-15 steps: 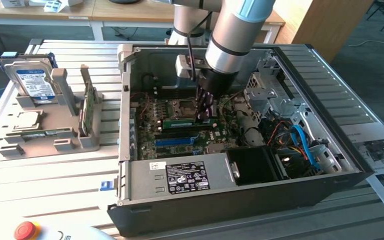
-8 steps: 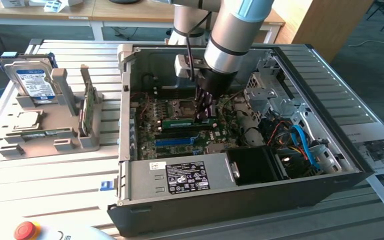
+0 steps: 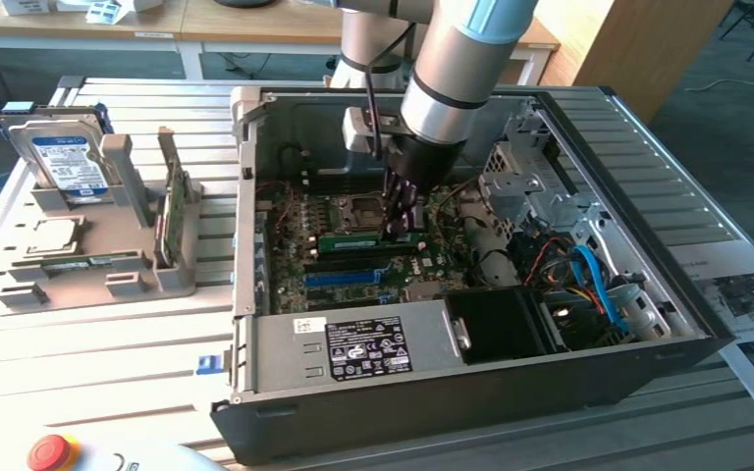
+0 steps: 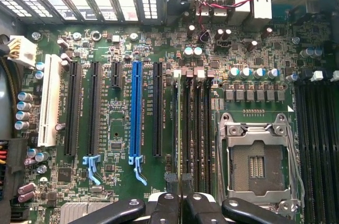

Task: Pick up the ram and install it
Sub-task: 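Insert the ram into the slot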

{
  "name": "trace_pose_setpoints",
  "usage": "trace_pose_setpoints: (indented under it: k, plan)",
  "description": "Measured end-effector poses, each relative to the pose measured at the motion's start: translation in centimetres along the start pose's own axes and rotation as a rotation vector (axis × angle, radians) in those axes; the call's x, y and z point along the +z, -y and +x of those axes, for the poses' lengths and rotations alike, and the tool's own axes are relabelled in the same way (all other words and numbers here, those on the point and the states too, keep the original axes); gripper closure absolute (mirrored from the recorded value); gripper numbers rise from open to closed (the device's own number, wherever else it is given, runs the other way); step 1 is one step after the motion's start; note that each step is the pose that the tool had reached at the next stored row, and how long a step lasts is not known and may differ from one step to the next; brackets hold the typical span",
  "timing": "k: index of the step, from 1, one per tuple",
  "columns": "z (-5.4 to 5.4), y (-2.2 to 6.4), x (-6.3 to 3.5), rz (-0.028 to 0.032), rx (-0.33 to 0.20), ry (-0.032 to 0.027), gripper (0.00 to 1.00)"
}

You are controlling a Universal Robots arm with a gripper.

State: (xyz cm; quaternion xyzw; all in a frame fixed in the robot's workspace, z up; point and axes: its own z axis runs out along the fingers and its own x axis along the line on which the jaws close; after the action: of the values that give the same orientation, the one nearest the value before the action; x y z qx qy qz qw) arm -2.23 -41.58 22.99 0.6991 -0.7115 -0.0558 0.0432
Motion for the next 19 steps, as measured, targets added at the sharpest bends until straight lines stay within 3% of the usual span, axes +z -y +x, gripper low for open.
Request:
trace_pose_setpoints:
  k: [19]
  plan:
    - [0.06, 0.11, 0.01, 0.0001, 0.002, 0.0003, 0.88]
